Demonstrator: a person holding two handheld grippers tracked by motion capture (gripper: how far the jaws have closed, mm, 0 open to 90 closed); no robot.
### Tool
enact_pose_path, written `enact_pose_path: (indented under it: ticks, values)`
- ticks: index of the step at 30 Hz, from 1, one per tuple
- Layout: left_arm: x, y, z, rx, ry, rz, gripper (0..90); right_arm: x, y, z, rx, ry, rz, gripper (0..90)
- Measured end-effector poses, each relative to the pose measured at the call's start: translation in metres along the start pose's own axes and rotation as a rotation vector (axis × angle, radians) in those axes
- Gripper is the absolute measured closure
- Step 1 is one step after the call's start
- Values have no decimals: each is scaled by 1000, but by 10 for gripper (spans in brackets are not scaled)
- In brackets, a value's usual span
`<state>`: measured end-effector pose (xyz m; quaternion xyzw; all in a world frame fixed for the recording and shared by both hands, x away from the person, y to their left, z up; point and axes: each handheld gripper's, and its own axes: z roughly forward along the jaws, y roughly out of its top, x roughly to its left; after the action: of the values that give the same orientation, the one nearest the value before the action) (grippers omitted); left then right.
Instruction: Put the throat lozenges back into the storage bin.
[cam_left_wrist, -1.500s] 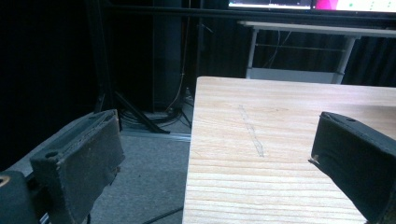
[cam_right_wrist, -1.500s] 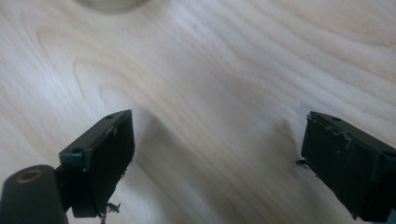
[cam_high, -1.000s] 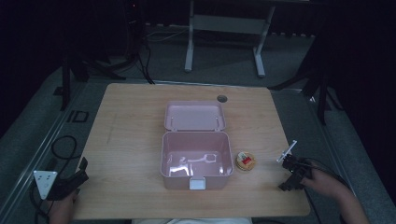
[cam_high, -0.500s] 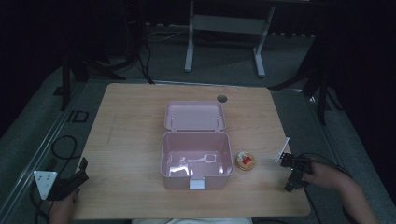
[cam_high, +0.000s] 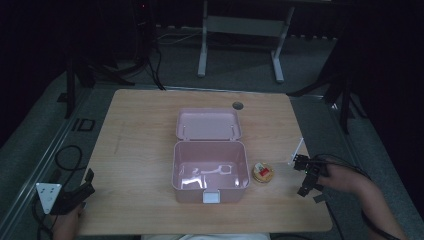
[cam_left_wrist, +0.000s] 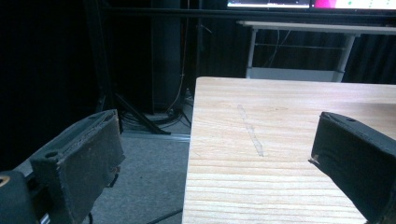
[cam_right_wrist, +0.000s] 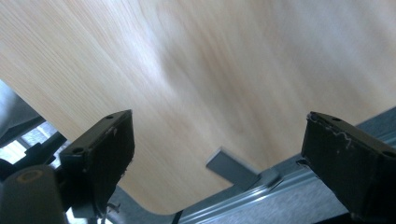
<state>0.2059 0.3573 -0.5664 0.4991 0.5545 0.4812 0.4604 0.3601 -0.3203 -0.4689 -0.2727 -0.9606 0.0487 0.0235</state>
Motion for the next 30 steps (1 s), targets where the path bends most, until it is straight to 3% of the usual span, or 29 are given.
enact_pose_path:
  ticks: [12, 19, 30]
  values:
    - [0, 0, 0, 0, -1, -1, 25, 5, 44, -24, -21, -20, -111, 93]
    - [0, 0, 0, -1, -5, -2, 25, 6, 67, -39, -38, -51, -153, 93]
    - [1, 0, 0, 0, -10, -3, 25, 16, 101, -60, -33, -52, -222, 93]
